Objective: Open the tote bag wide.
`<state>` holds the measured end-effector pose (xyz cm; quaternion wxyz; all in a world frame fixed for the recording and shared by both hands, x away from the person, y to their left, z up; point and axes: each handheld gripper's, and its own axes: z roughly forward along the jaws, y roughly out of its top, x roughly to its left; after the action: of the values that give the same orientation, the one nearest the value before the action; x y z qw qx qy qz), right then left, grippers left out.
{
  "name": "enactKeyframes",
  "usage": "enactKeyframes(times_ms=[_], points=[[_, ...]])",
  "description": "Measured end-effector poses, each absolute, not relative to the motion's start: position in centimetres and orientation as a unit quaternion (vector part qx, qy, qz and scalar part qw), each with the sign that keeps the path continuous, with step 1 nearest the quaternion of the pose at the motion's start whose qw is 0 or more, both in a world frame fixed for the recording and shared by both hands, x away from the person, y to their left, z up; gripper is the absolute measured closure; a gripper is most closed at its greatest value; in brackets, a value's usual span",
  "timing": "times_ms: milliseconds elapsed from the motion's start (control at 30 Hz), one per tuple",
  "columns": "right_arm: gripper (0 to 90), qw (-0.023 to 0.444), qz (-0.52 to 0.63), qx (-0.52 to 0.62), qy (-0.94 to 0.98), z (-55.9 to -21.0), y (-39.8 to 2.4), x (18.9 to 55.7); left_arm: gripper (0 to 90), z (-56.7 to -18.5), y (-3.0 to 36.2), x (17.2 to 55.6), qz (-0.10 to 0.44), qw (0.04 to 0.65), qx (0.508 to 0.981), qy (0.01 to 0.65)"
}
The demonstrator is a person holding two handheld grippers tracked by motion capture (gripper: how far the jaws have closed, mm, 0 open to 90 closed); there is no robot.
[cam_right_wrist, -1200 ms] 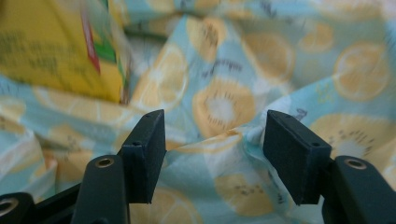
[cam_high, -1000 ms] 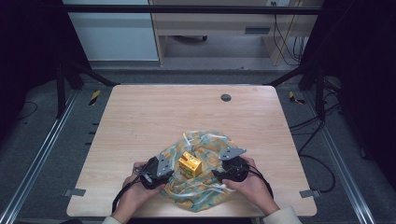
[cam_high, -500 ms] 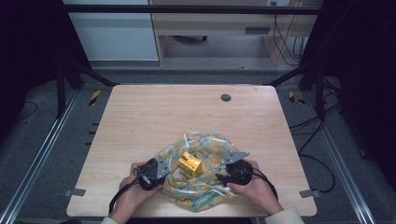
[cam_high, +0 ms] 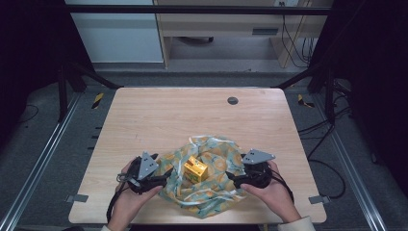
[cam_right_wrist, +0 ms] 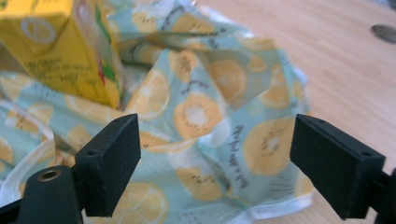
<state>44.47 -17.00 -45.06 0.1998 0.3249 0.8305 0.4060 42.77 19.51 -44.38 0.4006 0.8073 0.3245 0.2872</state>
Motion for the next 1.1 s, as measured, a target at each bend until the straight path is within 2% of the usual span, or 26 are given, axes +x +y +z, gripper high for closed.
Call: enactKeyframes(times_ms=[600, 1100], points=[[12.1, 0.251, 0.435, 0.406, 0.764, -43.4, -21.9, 45.6, 19.0, -43.2, 26.3, 44.3, 0.304, 0.413, 0.753, 0.413], [8.0, 0.269, 0.441, 0.451, 0.728, -43.1, -25.4, 45.7, 16.5, -43.3, 29.1, 44.9, 0.31, 0.405, 0.739, 0.439]])
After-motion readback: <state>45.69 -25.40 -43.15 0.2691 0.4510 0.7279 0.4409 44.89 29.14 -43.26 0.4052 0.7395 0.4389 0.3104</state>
